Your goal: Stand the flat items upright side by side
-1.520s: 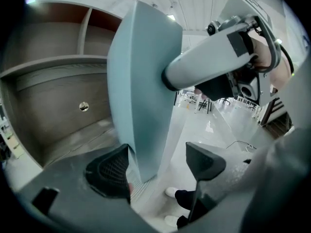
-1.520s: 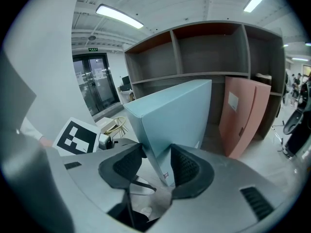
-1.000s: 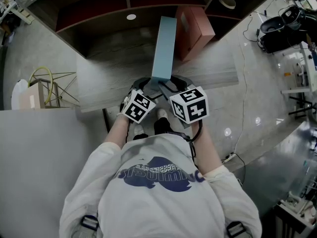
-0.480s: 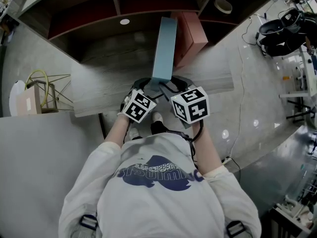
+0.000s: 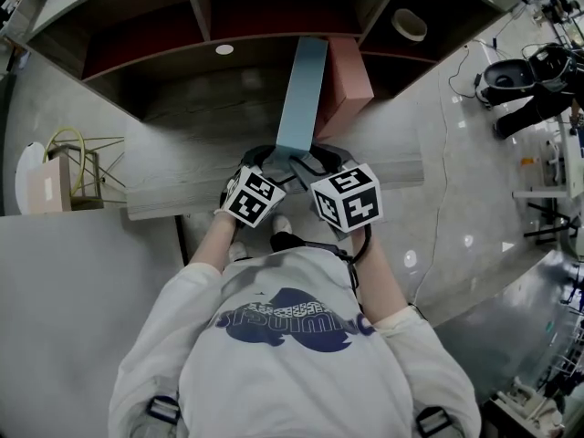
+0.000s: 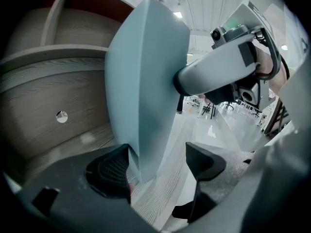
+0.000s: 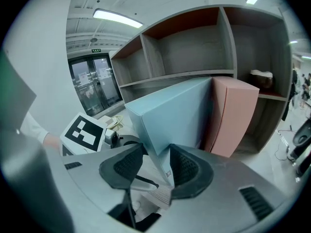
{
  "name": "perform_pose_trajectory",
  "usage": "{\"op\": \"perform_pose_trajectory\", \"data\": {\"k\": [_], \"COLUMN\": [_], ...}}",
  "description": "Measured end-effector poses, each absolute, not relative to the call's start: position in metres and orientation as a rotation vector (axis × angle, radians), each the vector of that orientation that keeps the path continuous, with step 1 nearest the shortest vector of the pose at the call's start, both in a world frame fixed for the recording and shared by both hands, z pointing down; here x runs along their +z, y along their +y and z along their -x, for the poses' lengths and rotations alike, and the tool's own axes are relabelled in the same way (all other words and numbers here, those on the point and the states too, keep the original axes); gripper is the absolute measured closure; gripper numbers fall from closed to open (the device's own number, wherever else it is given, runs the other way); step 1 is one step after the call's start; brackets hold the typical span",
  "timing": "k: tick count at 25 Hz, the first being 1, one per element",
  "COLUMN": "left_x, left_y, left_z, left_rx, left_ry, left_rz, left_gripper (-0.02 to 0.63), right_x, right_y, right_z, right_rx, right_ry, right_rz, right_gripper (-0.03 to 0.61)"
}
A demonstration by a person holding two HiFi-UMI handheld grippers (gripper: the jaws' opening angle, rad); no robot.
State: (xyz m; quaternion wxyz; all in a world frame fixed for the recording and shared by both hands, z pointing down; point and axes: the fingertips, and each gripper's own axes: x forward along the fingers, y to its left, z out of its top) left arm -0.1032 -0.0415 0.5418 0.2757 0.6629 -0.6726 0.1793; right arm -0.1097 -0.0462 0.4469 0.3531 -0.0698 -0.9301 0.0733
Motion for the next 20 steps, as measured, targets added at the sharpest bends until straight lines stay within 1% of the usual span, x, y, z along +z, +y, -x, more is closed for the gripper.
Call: {"op": "perform_pose_trajectory", "data": {"k": [12,20], "left_x": [0.546,0.543], "left_y": [-0.076,-0.089], "left_z": [0.116,0.124], "left_rx": [0.456,0.468], "left_ry": [-1.869,-1.842], "left_rz": [-1.691,-1.731], "left_gripper": [0.236,0.236], "right_x": [0.451,0.451], "right_y": [-0.078,-0.091], "right_z": [0.119,0.123], "right_rx": [0.154,0.163], "right_ry": [-2.392,-2.389], "right_rz": [0.289,0.244], "right_gripper": [0.409,0.408]}}
